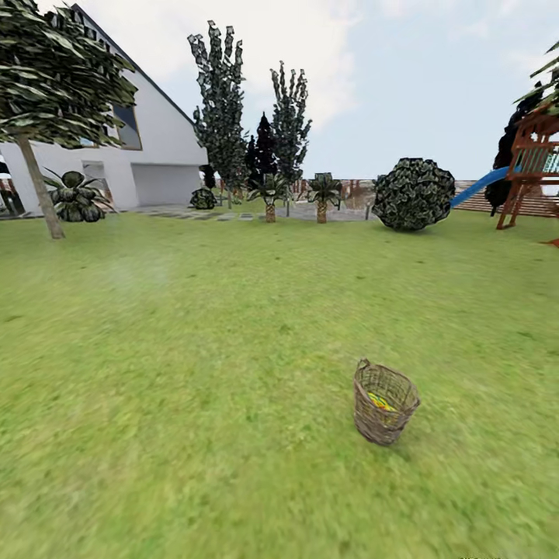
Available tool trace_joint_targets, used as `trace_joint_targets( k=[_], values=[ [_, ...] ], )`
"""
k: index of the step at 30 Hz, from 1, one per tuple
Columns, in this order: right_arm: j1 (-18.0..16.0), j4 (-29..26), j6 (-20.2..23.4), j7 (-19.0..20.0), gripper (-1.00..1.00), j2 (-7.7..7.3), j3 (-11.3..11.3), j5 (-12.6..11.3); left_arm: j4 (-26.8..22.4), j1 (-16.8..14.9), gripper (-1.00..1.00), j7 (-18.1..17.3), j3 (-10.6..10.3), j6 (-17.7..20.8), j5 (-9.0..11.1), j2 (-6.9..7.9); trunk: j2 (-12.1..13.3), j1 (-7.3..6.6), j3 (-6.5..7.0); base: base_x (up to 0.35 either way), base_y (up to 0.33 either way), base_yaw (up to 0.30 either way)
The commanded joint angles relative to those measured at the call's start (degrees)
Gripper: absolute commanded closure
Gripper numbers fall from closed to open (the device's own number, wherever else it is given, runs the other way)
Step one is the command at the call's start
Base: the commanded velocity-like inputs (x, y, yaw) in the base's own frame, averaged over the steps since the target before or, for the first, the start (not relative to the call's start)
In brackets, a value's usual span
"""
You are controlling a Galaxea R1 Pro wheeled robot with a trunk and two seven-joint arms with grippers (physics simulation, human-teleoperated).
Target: Take the three Easter eggs out of the wicker basket on the lawn in the garden, then place them on the lawn next to a single tree (choose any tree) so that all three eggs are next to the same tree and none are left in the basket.
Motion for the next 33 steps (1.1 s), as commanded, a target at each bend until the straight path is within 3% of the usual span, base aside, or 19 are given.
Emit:
trace_joint_targets(
  k=[1,33],
  values=[
    [0.02,-0.01,-0.14,0.01,-1.0,0.01,-0.04,-0.02,0.04,-0.01,-1.0,-0.01,0.03,-0.17,0.0,0.02,-0.04,0.05,-0.03,0.272,0.223,-0.297],
    [0.03,0.08,-0.14,0.01,-1.0,0.01,-0.11,-0.05,0.04,-0.01,-1.0,-0.01,0.03,-0.22,0.01,0.02,-0.04,0.05,-0.03,0.266,0.231,-0.297]
  ],
)
